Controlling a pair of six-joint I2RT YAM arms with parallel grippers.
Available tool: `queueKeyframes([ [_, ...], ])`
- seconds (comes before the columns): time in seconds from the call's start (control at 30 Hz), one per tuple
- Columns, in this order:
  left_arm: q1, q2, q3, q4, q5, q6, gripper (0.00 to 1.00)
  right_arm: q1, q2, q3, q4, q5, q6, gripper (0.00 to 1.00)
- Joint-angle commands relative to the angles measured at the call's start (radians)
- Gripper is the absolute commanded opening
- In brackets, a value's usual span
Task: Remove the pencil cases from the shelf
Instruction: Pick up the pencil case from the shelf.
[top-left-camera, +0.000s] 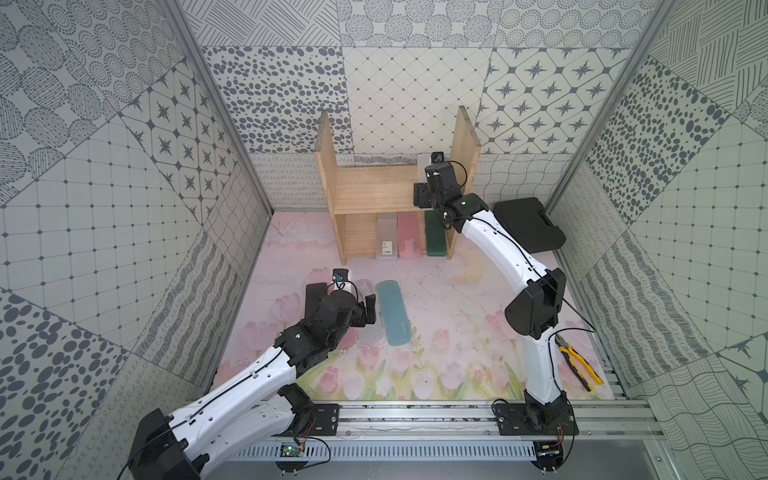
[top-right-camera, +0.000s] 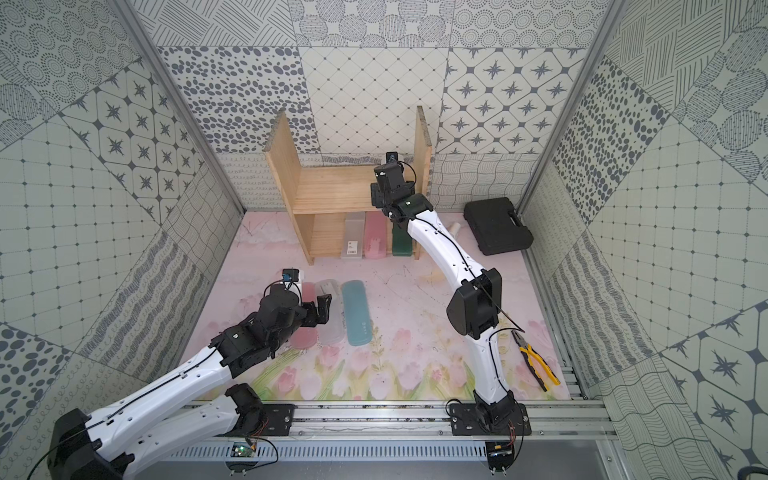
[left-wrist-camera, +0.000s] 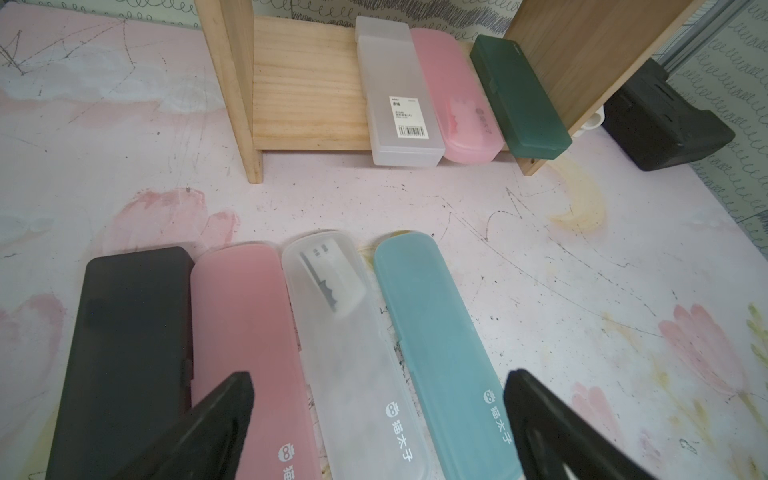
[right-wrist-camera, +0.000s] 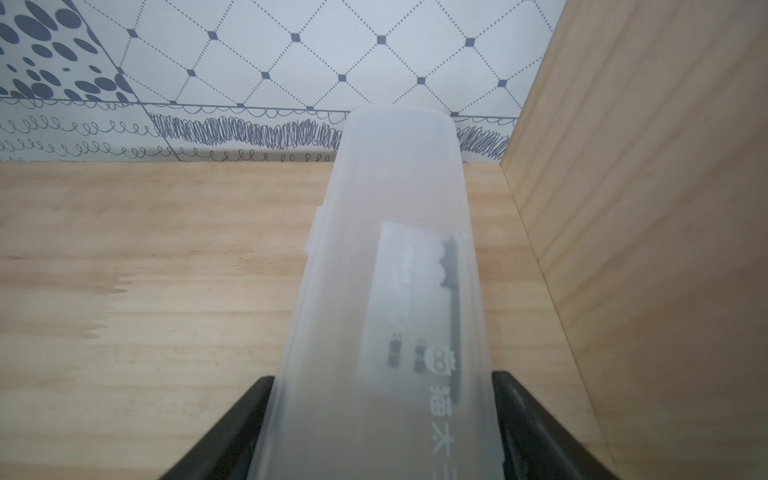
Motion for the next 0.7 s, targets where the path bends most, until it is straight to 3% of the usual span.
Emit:
queueKeyframes([
  [0.0, 0.001, -0.004, -0.005, 0.037, -0.005, 0.015, 0.99, 0.009, -0.070, -0.061, -0.032, -0.045, 0.035, 0.75],
  [0.67, 0.001, 0.000, -0.010, 0.040, -0.018, 0.015, 0.99, 0.050, -0.545, -0.629, 0.144, -0.136, 0.044, 0.76],
])
